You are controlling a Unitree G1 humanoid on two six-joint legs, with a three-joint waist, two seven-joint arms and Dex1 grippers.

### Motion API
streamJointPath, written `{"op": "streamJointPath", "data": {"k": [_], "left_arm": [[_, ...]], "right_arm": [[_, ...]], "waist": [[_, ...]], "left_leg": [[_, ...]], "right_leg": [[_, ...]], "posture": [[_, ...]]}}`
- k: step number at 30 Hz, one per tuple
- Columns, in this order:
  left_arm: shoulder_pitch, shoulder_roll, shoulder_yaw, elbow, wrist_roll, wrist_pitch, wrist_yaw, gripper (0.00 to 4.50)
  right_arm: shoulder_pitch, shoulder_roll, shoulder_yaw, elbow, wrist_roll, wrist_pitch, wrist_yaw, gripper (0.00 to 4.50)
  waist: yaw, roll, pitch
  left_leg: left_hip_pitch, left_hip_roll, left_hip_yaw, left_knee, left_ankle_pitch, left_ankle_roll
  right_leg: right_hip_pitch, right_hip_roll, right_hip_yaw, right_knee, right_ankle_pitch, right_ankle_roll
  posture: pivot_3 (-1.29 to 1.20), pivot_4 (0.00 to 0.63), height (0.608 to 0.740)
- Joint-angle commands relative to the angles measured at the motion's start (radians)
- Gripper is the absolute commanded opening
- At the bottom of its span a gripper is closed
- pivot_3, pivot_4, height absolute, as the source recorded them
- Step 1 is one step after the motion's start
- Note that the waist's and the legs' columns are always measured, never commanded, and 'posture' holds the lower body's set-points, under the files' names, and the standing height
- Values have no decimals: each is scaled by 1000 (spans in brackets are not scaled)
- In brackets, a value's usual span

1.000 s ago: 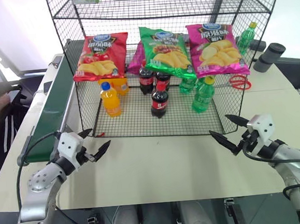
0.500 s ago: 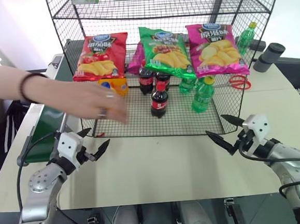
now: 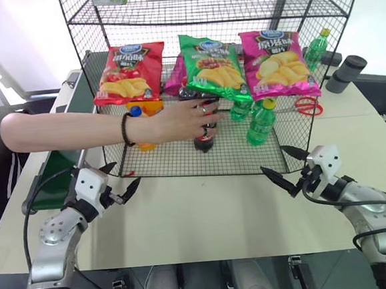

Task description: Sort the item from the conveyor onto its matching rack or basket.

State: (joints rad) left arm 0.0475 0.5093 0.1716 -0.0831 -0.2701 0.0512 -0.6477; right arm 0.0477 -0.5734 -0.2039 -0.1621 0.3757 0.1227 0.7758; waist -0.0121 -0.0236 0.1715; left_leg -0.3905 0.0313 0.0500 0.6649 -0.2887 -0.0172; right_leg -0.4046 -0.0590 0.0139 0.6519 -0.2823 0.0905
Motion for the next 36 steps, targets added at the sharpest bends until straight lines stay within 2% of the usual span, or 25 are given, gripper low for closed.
{"op": "streamJointPath", "data": {"k": [1,27,36], "left_arm": [[10,0,14,-30,0,-22,7,4500],[18,-2,26,-42,10,-7,51,4500],[-6,-11,33,-101,-33,85,84,4500]], "right_arm": [[-21,1,-3,4,4,-25,10,4417],[-69,21,22,50,-13,-46,7,4417],[-117,37,49,71,-21,-54,-1,4417]], "waist": [[-1,0,0],[-1,0,0],[-1,0,0]], "left_leg": [[0,0,0,0,0,0],[0,0,0,0,0,0],[0,0,0,0,0,0]], "right_leg": [[0,0,0,0,0,0],[0,0,0,0,0,0],[0,0,0,0,0,0]], "posture": [[0,150,740],[0,150,740],[0,150,740]]}}
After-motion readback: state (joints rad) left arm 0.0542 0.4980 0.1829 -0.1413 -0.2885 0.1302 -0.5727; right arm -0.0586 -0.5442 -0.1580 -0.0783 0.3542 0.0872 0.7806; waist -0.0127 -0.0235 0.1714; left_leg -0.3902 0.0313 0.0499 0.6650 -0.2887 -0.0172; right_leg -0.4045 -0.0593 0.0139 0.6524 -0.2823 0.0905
